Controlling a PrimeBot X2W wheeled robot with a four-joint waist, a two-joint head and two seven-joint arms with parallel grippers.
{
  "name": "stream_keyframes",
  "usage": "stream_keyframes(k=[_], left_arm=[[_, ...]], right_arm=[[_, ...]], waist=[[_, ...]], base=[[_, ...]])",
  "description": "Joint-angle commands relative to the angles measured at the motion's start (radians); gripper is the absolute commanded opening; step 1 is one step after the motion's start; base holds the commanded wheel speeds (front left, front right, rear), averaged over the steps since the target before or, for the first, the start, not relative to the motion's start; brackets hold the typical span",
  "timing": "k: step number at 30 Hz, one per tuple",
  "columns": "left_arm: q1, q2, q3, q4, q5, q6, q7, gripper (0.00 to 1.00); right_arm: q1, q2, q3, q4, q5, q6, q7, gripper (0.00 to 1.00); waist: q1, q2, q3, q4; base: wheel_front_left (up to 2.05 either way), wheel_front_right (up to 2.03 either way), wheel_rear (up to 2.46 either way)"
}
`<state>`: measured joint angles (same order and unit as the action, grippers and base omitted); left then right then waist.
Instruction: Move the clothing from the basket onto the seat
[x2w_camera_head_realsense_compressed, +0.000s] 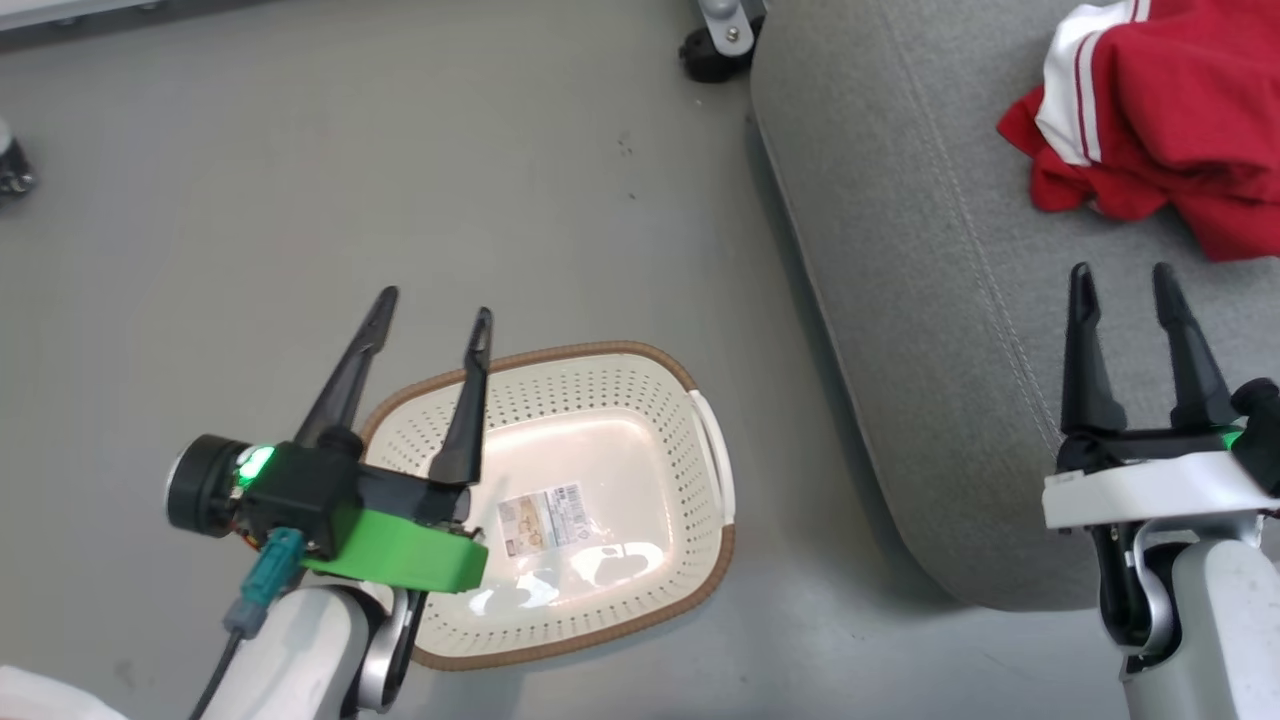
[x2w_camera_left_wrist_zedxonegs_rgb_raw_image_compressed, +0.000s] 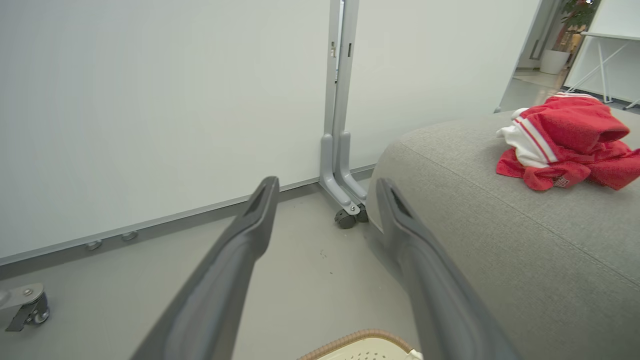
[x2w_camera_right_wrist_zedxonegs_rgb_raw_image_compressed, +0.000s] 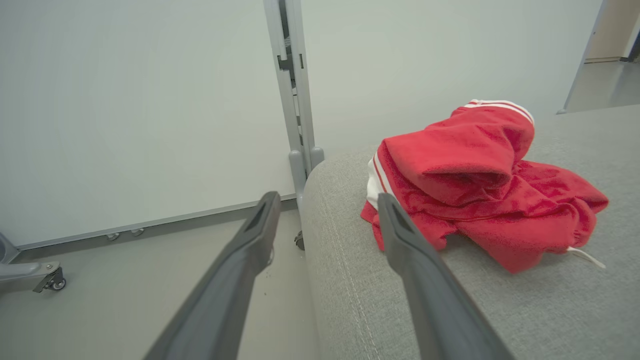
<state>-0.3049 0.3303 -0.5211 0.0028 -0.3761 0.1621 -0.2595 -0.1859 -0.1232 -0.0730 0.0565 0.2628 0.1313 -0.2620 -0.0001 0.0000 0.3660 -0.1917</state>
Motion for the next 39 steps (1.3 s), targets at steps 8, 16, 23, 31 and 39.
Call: stream_keyframes(k=[8,16,23,31,39], left_arm=[[0.104,-0.044,0.162,-0.003,0.008,0.000,-0.006,1.00],[0.208,-0.093,0.290,0.023,0.041,-0.041,-0.006,1.00],[0.281,-0.134,0.345,0.050,0.076,-0.084,-0.006,1.00],[0.334,-0.165,0.379,0.091,0.112,-0.126,-0.006,1.00],[0.370,-0.186,0.408,0.131,0.130,-0.156,-0.006,1.00]], right_arm=[[0.084,0.023,0.033,-0.085,-0.048,-0.001,0.048,1.00],[0.152,0.032,0.036,-0.128,-0.077,-0.001,0.093,1.00],[0.208,0.037,0.038,-0.143,-0.083,-0.001,0.121,1.00],[0.260,0.042,0.045,-0.155,-0.091,-0.001,0.154,1.00],[0.304,0.047,0.054,-0.170,-0.096,-0.001,0.171,1.00]], waist=[[0.0001,0.0000,-0.085,0.122],[0.0001,0.0000,-0.149,0.163],[0.0001,0.0000,-0.208,0.163],[0.0001,0.0000,-0.267,0.159],[0.0001,0.0000,-0.300,0.158]], base=[[0.00,0.00,0.00],[0.00,0.00,0.00],[0.00,0.00,0.00],[0.00,0.00,0.00],[0.00,0.00,0.00]])
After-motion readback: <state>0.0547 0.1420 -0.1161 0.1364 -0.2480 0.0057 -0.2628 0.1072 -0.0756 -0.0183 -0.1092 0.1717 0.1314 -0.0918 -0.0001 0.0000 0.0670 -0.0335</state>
